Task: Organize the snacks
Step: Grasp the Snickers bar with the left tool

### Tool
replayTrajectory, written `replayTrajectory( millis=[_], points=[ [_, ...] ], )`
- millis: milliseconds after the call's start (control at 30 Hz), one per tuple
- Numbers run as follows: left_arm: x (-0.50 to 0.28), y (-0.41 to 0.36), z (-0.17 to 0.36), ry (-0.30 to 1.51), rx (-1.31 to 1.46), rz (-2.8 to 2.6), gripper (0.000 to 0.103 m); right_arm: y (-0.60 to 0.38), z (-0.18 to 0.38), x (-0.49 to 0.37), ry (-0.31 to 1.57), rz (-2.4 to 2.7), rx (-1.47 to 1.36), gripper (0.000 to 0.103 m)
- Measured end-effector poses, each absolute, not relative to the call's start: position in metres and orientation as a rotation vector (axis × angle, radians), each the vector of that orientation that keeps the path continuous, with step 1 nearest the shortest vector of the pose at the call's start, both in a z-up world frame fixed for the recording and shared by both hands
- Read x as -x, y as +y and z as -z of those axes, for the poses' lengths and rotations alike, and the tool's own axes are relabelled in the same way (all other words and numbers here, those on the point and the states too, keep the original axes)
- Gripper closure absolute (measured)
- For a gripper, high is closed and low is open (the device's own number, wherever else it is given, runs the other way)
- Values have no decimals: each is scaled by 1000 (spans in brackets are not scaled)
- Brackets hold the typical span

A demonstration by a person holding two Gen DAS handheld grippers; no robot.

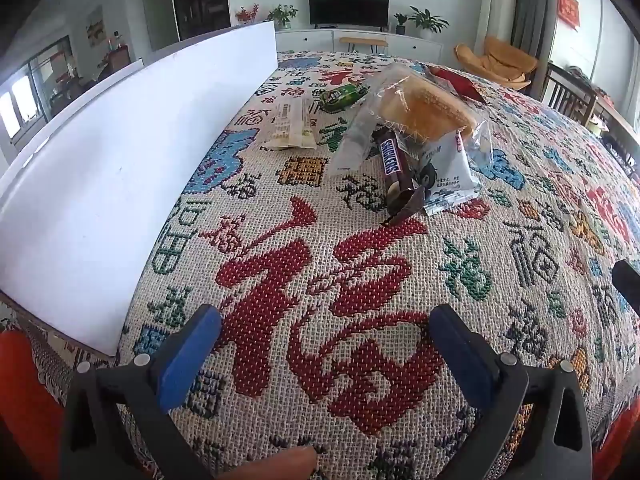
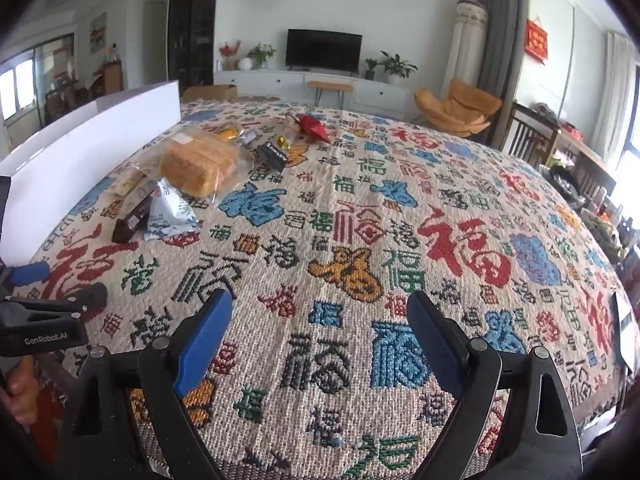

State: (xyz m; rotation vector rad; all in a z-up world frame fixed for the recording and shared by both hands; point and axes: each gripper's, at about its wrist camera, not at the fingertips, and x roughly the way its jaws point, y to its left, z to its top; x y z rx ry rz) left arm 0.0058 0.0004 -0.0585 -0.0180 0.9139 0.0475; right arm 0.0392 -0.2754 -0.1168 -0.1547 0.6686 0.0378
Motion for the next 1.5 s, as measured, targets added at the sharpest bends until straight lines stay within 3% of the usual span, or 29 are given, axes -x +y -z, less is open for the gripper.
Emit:
replayTrajectory(
  millis=[633,1500],
  points=[
    [-10,0,61,926,9,-28,0,-298,146,-124,878,-57,219,12],
    [-24,9,50,988,35,34,0,-317,151,-154,893,-104,100,11]
  ],
)
